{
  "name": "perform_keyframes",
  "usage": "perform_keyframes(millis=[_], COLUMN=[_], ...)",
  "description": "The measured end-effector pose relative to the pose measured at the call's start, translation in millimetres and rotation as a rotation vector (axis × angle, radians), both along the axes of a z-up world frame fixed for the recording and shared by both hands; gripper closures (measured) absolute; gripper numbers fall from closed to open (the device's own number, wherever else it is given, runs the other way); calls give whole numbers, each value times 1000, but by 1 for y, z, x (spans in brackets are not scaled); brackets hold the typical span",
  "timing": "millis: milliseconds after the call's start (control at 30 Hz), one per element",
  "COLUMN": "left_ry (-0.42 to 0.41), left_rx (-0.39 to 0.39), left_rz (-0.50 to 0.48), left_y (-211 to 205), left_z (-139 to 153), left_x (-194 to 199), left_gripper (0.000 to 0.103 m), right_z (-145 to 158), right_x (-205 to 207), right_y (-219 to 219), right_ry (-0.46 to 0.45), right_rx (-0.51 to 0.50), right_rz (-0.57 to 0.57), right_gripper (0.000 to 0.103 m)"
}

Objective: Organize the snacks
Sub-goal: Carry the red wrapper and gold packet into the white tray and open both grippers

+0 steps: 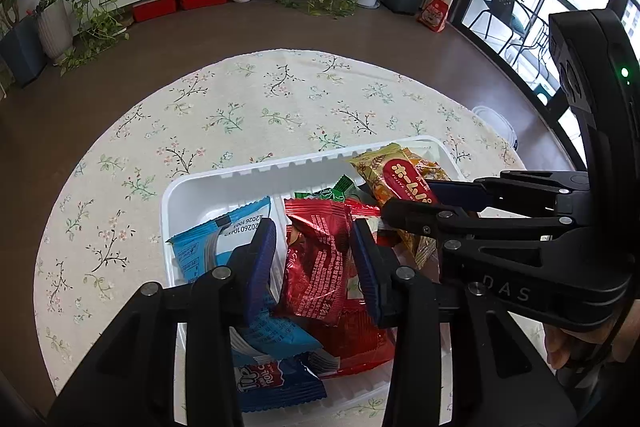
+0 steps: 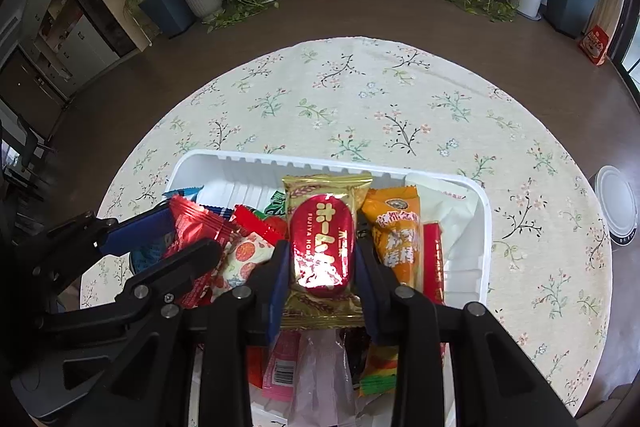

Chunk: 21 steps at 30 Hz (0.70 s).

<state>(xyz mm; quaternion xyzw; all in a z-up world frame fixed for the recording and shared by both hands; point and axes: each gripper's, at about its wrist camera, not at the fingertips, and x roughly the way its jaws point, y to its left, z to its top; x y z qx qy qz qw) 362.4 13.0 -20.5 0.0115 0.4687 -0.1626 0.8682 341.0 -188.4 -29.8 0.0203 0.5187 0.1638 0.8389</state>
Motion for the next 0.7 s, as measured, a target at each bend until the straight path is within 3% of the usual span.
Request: perform_keyframes(millis=[333, 700], left_ry=[-16, -36], left_rx=[-23, -38], left_rz=[28, 52], left_y=[5, 8], left_z=[7, 13], left_x=[-3, -8], left_gripper=[59, 52], right_z=[4, 6], right_x=[-2, -3], right_y=[-5, -7], right_ry=[-10, -20], right_rx=[-4, -6], right_rz=[-22, -31], right_gripper=[57, 56])
